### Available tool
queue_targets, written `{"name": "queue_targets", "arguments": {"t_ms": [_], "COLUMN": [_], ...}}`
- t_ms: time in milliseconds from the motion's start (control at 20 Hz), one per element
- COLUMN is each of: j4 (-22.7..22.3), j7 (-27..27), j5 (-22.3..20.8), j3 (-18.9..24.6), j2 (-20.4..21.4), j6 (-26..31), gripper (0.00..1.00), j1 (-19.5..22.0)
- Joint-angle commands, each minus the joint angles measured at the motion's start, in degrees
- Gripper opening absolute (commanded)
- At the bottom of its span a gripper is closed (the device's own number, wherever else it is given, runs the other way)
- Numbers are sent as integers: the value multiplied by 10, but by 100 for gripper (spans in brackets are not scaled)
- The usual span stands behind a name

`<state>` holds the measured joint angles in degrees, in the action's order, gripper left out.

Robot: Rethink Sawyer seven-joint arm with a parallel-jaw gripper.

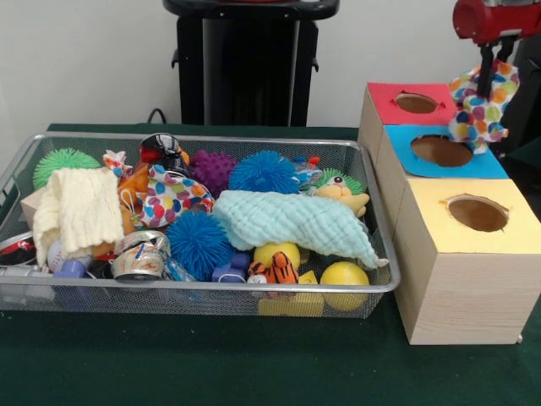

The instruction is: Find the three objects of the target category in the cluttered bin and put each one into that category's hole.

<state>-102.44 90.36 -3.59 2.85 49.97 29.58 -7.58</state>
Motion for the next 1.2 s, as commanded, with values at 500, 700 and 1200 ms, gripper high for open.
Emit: {"name": "queue_targets", "arguments": {"t_ms": [500,700,1200], "j4": [124,146,163], "j7": [125,118,78], "j5": [36,39,38], "j3": [-25,-22,-4], "j2": [-53,-80,-114], "j6": [95,87,77], "gripper": [0,0,0], "j1": [3,5,36]}}
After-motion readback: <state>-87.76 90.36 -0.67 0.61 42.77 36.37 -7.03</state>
